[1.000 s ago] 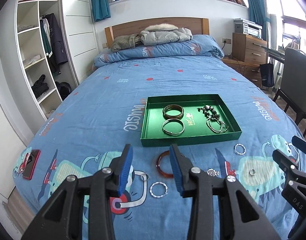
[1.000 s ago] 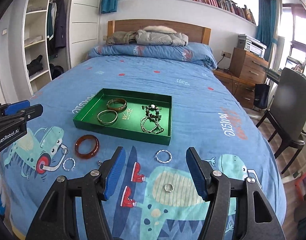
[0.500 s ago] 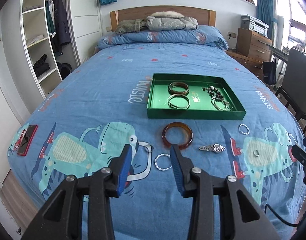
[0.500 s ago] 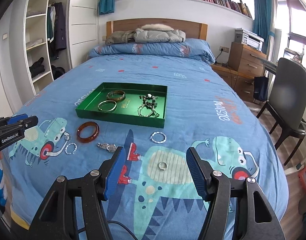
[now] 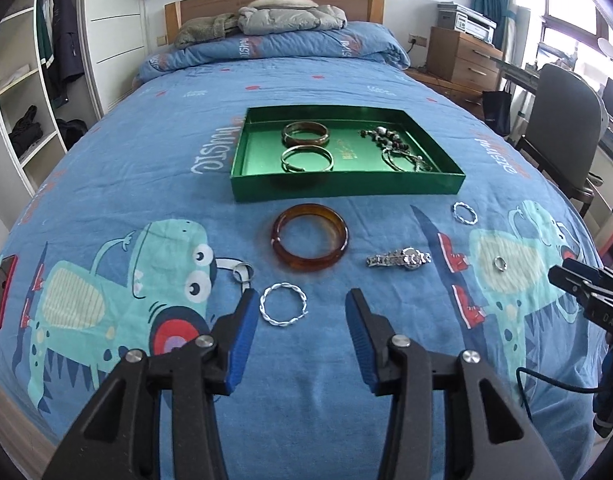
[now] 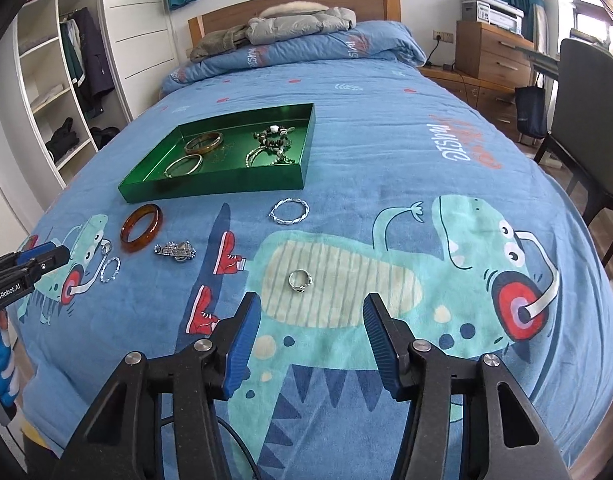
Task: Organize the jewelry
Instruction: 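Grasp the silver ring with the right tool while the left tool grasps the twisted hoop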
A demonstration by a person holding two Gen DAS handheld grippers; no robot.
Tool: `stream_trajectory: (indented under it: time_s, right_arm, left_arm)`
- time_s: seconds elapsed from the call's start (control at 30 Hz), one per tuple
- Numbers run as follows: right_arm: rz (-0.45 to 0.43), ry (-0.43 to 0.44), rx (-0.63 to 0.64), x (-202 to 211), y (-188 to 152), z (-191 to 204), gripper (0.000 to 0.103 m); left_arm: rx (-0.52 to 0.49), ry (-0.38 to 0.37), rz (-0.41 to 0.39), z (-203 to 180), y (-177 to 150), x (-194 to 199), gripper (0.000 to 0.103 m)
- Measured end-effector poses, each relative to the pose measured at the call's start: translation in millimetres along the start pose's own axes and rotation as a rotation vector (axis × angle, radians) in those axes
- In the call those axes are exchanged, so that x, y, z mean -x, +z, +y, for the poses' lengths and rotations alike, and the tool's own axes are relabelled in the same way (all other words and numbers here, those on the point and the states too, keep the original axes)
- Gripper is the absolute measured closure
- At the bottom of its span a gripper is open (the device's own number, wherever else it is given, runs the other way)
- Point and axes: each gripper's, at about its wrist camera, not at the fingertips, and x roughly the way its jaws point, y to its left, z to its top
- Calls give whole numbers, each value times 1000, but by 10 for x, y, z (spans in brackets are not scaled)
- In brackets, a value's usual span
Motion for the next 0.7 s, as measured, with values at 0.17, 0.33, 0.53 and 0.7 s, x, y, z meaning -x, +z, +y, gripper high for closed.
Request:
stream_trajectory:
  time_s: [0.17, 0.33, 0.53, 0.7]
  right_arm:
    - [59, 32, 5, -244, 21, -24, 62]
    - [97, 66, 28, -473, 77, 55, 65]
    - [136, 63, 46, -692, 119, 79, 67]
    - [158, 69, 52, -801, 114, 74, 68]
  left_arm:
    - [40, -61, 41, 110, -135, -153, 61]
    - [86, -98, 68, 228, -230, -250, 61]
    - [105, -97, 89, 269, -202, -462, 61]
    - [72, -50, 101, 248, -139, -668, 61]
